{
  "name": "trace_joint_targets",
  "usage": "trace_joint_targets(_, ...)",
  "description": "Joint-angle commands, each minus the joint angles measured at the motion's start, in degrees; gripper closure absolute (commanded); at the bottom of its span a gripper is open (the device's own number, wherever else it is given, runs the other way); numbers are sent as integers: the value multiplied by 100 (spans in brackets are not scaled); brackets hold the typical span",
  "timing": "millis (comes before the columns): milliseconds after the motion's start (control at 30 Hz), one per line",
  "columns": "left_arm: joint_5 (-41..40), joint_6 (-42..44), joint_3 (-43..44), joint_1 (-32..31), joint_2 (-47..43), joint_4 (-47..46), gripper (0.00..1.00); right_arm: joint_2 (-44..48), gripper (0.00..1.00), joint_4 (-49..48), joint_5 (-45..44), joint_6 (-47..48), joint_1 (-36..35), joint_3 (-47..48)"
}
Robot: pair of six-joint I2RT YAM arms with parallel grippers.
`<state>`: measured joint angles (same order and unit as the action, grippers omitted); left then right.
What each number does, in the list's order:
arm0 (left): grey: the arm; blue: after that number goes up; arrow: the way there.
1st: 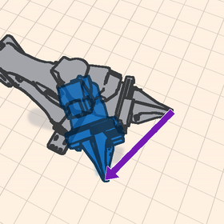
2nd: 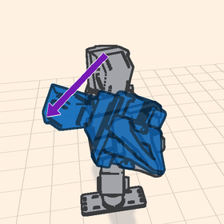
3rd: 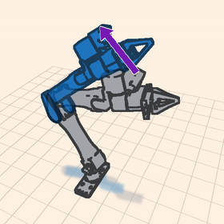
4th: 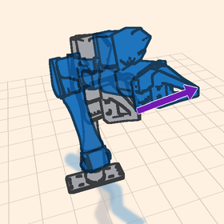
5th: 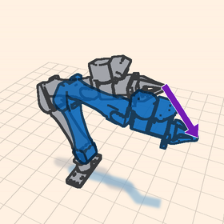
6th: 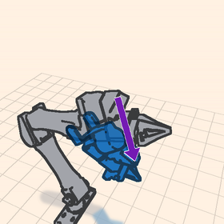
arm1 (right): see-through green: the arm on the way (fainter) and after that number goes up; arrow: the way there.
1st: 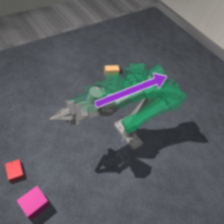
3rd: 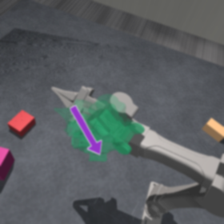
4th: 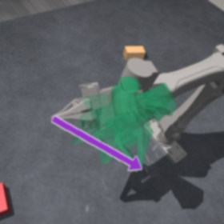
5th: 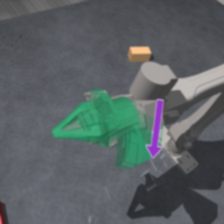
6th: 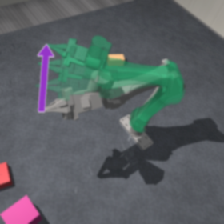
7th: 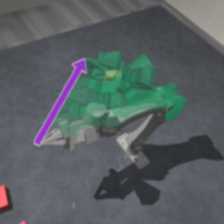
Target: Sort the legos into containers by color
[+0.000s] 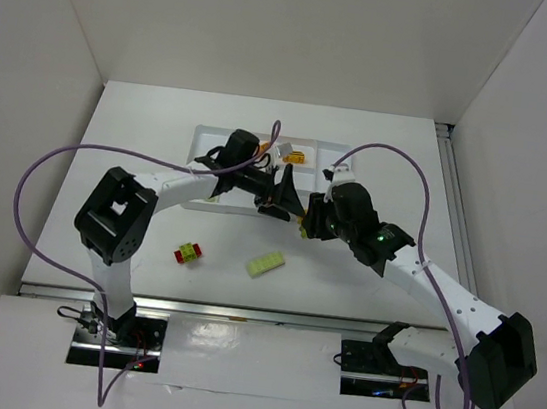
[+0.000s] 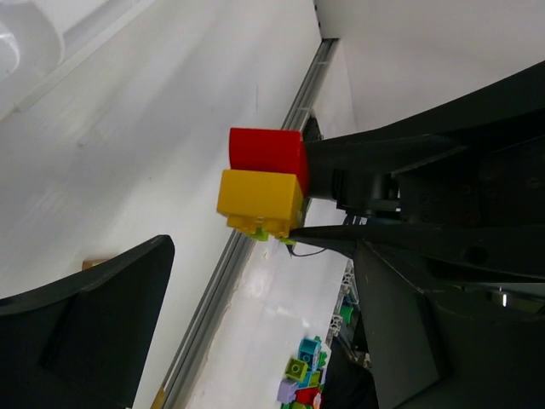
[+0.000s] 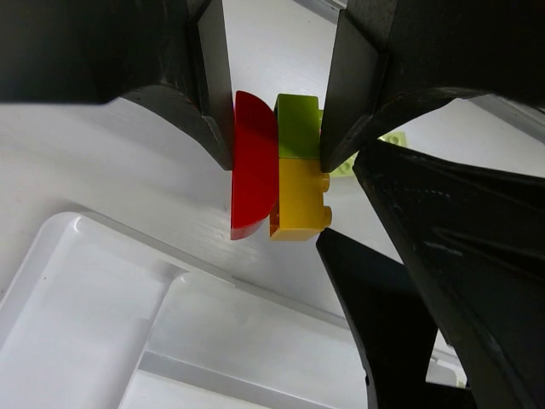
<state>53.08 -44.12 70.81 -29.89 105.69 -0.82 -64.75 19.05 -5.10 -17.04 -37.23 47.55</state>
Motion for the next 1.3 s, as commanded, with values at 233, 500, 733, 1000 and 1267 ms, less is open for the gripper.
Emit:
trace_joint_targets(233, 238, -273, 487, -104, 268, -472, 12, 121, 59, 99, 124, 112, 32, 166)
trace_joint_targets(500, 238, -123, 645, -158, 435, -270, 17, 68, 59, 99, 290, 113, 32, 272)
trace_joint_targets(733, 238, -123, 425, -158, 330, -375, 35, 6, 59, 152, 238, 113, 32, 272)
trace_joint_targets(1000, 238, -123, 478, -158, 277, -270, 82, -169, 59, 152, 132, 61, 32, 272)
trace_joint_targets(1267, 352, -9, 531, -43, 277, -138, 100, -169, 38, 99, 202, 7, 32, 334)
